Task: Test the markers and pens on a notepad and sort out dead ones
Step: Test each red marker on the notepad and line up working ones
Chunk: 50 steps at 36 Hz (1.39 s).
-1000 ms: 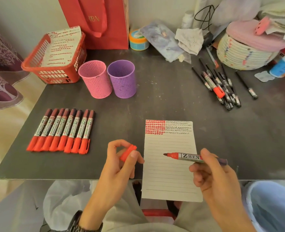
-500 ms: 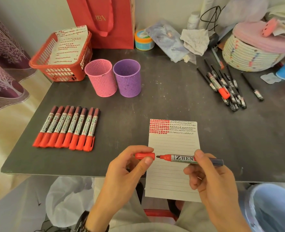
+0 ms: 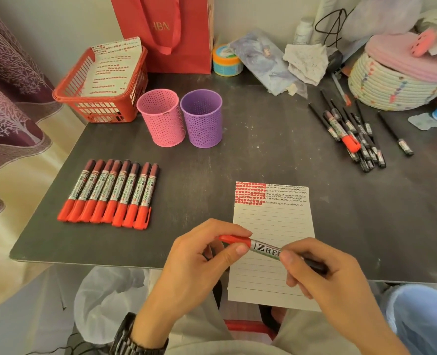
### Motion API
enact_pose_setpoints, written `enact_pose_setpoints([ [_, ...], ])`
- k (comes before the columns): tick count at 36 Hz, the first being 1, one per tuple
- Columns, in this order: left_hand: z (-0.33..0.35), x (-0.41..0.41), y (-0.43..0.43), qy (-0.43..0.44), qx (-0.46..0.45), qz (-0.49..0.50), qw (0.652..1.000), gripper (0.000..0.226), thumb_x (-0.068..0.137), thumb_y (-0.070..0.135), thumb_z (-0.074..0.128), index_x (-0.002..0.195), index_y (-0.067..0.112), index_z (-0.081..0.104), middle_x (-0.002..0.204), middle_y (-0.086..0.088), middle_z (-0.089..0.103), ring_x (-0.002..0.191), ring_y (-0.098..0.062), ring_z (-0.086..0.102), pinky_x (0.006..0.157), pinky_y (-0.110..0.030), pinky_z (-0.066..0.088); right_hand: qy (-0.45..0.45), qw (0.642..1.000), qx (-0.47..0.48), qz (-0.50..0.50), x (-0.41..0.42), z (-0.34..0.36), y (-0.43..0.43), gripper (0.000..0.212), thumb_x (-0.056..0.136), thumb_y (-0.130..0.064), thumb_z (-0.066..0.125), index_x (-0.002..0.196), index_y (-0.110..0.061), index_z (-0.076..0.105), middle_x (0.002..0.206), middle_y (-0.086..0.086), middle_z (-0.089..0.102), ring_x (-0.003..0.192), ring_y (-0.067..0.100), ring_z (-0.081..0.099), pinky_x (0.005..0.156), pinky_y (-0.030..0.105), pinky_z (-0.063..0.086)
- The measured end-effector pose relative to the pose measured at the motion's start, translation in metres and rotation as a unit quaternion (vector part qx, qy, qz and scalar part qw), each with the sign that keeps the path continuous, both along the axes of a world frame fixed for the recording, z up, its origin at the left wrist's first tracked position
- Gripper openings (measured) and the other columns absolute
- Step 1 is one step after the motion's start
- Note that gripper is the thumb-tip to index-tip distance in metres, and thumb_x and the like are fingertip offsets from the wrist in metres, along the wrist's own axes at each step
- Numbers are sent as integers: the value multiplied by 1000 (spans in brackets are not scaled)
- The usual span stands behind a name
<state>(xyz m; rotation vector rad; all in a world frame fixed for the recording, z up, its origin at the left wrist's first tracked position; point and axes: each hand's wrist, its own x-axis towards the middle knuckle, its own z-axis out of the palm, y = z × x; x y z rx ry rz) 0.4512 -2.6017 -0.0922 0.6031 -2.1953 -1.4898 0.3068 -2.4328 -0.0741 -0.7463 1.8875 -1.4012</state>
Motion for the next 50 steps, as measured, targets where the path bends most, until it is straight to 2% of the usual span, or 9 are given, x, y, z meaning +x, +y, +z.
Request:
enact_pose_setpoints([
  [7, 14, -2, -9, -17, -58, -30, 998, 15, 93, 38, 66, 107, 38, 69, 103, 18, 70, 88, -18, 63, 68, -15, 44, 149, 988, 31, 23, 4, 2, -5, 33, 83, -82, 44, 95, -57, 62, 89, -28, 72, 87, 0, 65, 65, 8, 47],
  [10, 18, -3, -15, -16, -79, -42, 996, 15, 94, 35, 65, 107, 31, 72, 104, 17, 68, 90, -18, 63, 68, -16, 44, 153, 988, 23, 18, 7, -2, -8, 43, 79, -90, 37, 97, -59, 61, 88, -22, 72, 84, 9, 65, 61, 18, 49],
  [16, 17, -5, -23, -19, -89, -43, 995, 19, 97, 31, 64, 115, 32, 68, 110, 13, 67, 95, -20, 65, 71, -32, 51, 120, 993, -7, -11, 16, -12, -18, 16, 87, -51, 52, 92, -43, 66, 85, -27, 69, 85, -2, 63, 64, 6, 45],
  [20, 16, -12, -23, 71, 63, -42, 995, 42, 96, 30, 64, 136, 30, 54, 133, 3, 62, 109, -22, 65, 87, -33, 53, 49, 998, -24, -25, 22, -16, -26, 31, 82, -57, 50, 91, -33, 67, 68, -24, 63, 64, -5, 57, 55, 8, 42],
  [26, 34, -35, -26, 282, 446, 57, 848, 28, 92, 40, 54, 93, 19, 73, 100, -5, 72, 90, -25, 68, 78, -33, 54, -64, 998, -26, -14, 42, -22, -39, 30, 77, -62, 51, 88, -40, 67, 55, -7, 46, 47, 5, 39, 47, 16, 35],
  [29, 40, -45, -24, 322, 534, 67, 779, 41, 96, 39, 49, 60, 19, 51, 53, 4, 44, 46, -13, 42, 48, -22, 33, -87, 995, -37, -29, 49, -22, -42, 29, 80, -60, 52, 88, -38, 68, 55, -7, 43, 47, 6, 35, 46, 18, 33],
  [32, 40, -53, -18, 328, 565, 90, 751, 50, 98, 35, 44, 51, 22, 34, 42, 8, 23, 36, -7, 18, 39, -22, 15, -83, 994, -41, -65, 55, -23, -42, 32, 78, -63, 52, 89, -37, 69, 55, -6, 42, 49, 7, 35, 49, 24, 33],
  [44, 48, -59, -2, 318, 571, 73, 753, 51, 96, 30, 43, 48, 25, 25, 39, 10, 20, 35, -7, 10, 34, -21, 12, -101, 978, -68, -167, 69, -10, -35, 43, 89, -64, 61, 83, -22, 66, 52, -10, 38, 50, 10, 31, 54, 31, 28],
  [50, 43, -55, -10, 246, 478, 47, 842, 53, 102, 31, 41, 50, 21, 38, 42, 8, 29, 34, -7, 26, 35, -20, 25, -96, 988, -61, -107, 67, -13, -33, 38, 88, -62, 54, 86, -26, 68, 53, -9, 43, 48, 8, 37, 53, 29, 31],
])
